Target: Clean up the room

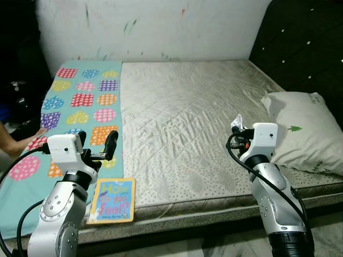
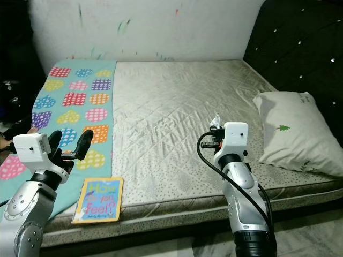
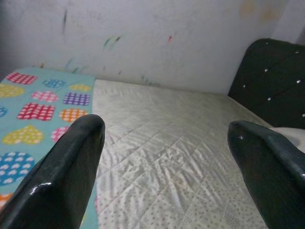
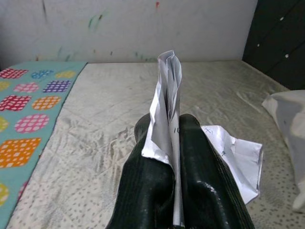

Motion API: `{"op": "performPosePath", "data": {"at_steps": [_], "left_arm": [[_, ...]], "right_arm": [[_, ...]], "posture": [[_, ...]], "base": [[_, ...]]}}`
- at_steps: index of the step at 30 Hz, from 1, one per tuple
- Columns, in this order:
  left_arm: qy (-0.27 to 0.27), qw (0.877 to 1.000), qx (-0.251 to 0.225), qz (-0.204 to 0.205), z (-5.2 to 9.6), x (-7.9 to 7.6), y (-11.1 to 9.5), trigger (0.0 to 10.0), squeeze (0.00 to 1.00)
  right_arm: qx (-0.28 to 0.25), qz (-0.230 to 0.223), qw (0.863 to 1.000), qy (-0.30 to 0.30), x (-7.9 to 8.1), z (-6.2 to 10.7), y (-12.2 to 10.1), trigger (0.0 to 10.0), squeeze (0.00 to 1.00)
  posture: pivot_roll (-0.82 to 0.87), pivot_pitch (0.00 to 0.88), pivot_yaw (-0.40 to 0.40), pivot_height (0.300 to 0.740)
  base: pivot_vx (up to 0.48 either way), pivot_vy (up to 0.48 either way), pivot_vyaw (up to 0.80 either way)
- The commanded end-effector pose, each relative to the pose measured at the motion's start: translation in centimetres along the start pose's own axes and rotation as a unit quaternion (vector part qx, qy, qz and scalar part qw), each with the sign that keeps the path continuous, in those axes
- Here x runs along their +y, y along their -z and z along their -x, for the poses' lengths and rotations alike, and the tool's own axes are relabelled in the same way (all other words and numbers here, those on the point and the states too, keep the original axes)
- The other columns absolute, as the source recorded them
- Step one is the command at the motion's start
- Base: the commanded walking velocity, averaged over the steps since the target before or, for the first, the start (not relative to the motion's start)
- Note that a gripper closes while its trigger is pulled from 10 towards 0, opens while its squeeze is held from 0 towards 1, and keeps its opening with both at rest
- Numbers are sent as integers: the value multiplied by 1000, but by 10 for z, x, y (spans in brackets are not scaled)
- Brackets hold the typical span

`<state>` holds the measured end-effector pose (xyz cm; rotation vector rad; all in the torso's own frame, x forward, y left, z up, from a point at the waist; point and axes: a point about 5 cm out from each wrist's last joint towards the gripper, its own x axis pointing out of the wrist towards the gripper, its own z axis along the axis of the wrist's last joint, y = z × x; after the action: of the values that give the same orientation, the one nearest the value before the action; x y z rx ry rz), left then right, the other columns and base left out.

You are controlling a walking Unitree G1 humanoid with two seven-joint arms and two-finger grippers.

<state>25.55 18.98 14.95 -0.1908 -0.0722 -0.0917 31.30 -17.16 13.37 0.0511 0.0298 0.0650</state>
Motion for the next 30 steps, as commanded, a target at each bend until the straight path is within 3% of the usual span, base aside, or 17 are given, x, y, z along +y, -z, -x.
{"op": "performPosePath", "data": {"at_steps": [1, 21, 30], "left_arm": [[5, 1000, -10, -1, -1, -2, -4, 10000, 0], [5, 1000, -7, -2, -2, -1, -4, 10000, 0], [-7, 1000, 3, 6, -3, 1, -1, 10000, 0]], "right_arm": [[-12, -1, 1000, -5, 1, -3, -8, 10000, 0], [-11, -1, 1000, -2, 1, -1, -6, 10000, 0], [-10, -1, 1000, -2, 1, -1, -5, 10000, 0]], "posture": [[-25, 0, -39, 740], [-28, 0, -35, 740], [-26, 0, -37, 740]], "base": [[401, 0, 0], [391, 0, 0], [0, 0, 0]]}}
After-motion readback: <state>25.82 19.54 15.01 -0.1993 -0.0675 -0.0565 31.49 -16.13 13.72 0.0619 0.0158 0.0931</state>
